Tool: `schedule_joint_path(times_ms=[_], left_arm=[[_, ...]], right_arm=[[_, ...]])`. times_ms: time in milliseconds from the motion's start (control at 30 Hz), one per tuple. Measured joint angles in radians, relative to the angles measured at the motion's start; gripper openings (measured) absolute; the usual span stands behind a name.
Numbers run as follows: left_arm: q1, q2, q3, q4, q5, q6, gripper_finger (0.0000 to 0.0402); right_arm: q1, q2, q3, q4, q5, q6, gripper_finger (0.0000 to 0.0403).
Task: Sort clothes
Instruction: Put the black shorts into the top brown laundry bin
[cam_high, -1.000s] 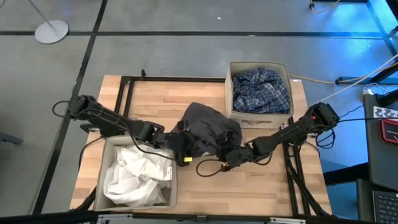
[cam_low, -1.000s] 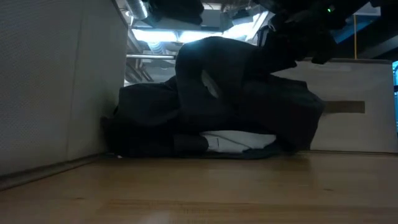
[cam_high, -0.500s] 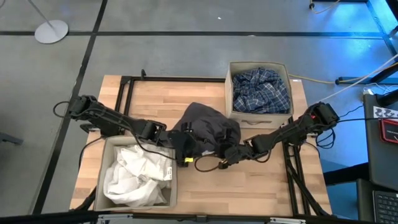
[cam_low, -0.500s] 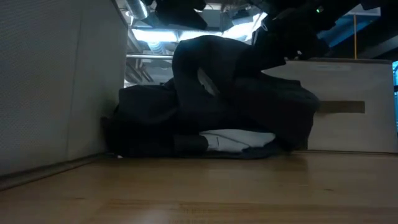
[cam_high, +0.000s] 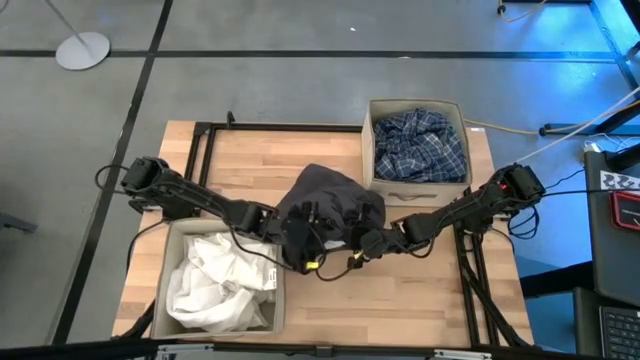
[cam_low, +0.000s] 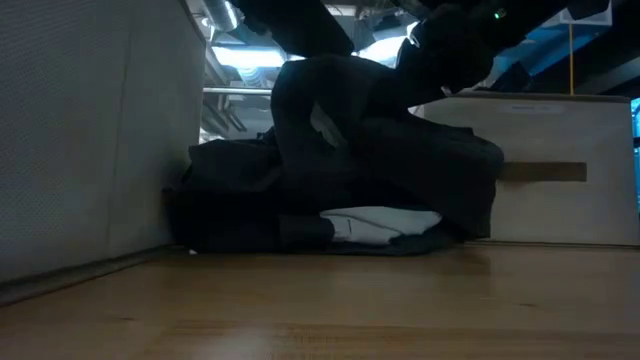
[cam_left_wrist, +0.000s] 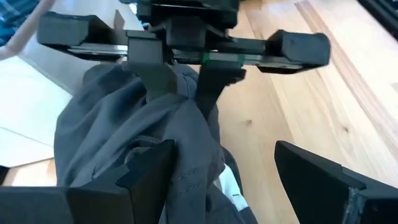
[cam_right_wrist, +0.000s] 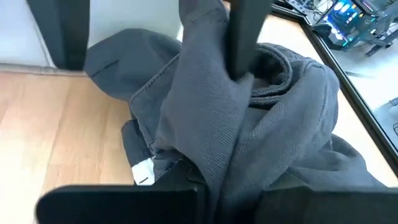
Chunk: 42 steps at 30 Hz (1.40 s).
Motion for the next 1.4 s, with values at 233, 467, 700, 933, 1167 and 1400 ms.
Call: schedule_joint_path(times_ms=[233, 467, 700, 933, 1167, 1400], left_arm=[[0.006, 0.004, 0.0, 0.01, -0.003, -0.011, 0.0267], [0.033, 0.004, 0.002, -0.048, -0.005, -0.107, 0.0266], [0.049, 0.004, 0.002, -0.06, 0.0, -0.127, 0.0266], [0.046, 0.002, 0.002, -0.022, -0.084, -0.051, 0.0266], [-0.017, -0.002, 0.024, -0.018, -0.164, 0.036, 0.0266], [-0.028, -0.003, 0.024, -0.017, -0.258, 0.084, 0.0266]], right_arm=[[0.0, 0.0, 0.0, 0.02, 0.023, -0.023, 0.0033], [-0.001, 0.0, 0.0, 0.043, 0.026, -0.048, 0.0033], [-0.001, 0.0, 0.016, 0.046, 0.042, -0.083, 0.0033], [-0.001, 0.0, 0.059, 0.098, -0.058, -0.151, 0.0034], [-0.012, -0.001, 0.06, 0.072, -0.085, -0.12, 0.0034], [-0.014, -0.001, 0.06, 0.118, -0.117, -0.132, 0.0034]])
